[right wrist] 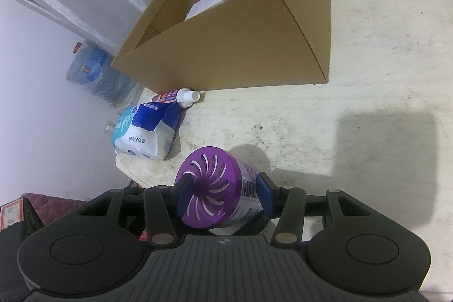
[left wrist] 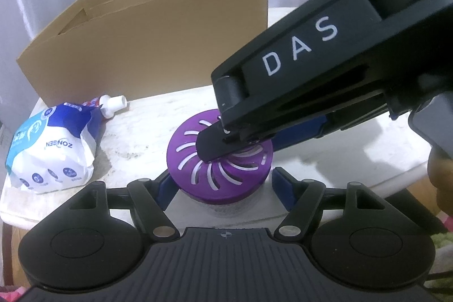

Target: Organize objects

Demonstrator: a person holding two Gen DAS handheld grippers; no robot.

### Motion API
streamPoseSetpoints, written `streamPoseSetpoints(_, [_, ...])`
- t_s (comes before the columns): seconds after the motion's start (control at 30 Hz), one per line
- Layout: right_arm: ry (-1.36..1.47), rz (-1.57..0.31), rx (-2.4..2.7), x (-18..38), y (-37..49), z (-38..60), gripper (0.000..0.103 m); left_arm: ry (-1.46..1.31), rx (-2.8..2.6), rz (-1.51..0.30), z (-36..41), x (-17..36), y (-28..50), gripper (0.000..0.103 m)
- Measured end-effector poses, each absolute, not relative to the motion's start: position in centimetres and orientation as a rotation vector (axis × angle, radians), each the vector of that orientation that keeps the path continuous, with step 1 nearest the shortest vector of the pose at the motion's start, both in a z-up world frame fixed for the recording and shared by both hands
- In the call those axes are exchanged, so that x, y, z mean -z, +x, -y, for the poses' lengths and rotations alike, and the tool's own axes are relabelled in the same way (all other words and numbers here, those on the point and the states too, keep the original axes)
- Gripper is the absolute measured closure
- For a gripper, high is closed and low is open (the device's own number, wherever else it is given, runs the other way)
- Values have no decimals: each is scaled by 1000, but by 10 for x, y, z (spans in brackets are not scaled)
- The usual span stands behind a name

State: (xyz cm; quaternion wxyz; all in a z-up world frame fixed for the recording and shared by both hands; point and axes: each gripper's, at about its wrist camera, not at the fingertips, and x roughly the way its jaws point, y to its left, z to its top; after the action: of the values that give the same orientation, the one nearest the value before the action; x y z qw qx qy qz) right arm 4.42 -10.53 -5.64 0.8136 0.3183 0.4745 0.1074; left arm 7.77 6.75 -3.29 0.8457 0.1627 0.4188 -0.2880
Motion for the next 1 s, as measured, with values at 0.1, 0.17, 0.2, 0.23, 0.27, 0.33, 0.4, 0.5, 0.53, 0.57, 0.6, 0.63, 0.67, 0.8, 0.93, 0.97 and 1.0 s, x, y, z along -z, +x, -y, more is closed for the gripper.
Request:
streamPoseSetpoints(0.1, [682,-1013,-220,56,45,106,50,329,613,-887,-68,33,80,32])
streamPoseSetpoints(0.17, [681,-1013,-217,56,46,107,50,323,616,-886,-68,34,82,32])
streamPoseSetpoints(0.2, [684,-1014,-216,57,46,107,50,325,617,-884,-68,34,82,32])
streamPoseSetpoints(0.23, [685,-1015,-216,57,46,108,50,330,619,-882,-67,34,82,32])
streamPoseSetpoints(0.27, [685,-1014,-214,57,46,107,50,334,620,-880,-67,35,82,31])
streamPoseSetpoints(0.33, [687,-1012,-211,57,46,107,50,343,624,-875,-67,35,82,31])
streamPoseSetpoints(0.4, [692,-1011,-206,57,47,107,49,348,629,-873,-67,35,81,31])
streamPoseSetpoints(0.5, [690,-1012,-203,57,48,106,50,346,632,-874,-67,35,80,31])
streamPoseSetpoints(0.53, [689,-1014,-202,57,49,106,50,344,633,-875,-67,35,79,31])
streamPoseSetpoints(0.57, [688,-1017,-201,57,49,105,50,341,633,-876,-67,34,78,31])
streamPoseSetpoints(0.6, [685,-1019,-199,56,50,105,50,340,634,-877,-67,34,78,31])
streamPoseSetpoints(0.63, [683,-1020,-198,56,50,105,50,339,636,-877,-67,33,78,31])
streamPoseSetpoints(0.67, [680,-1022,-195,55,50,105,50,339,639,-877,-67,33,79,31])
streamPoseSetpoints(0.8, [680,-1022,-186,55,49,107,50,359,631,-873,-65,34,78,25])
streamPoseSetpoints(0.93, [687,-1012,-177,53,44,110,50,358,612,-865,-67,33,72,25])
streamPoseSetpoints(0.97, [689,-1008,-177,53,43,111,50,355,607,-862,-68,32,70,25])
streamPoseSetpoints(1.0, [691,-1002,-176,51,41,112,50,351,603,-854,-70,32,68,24])
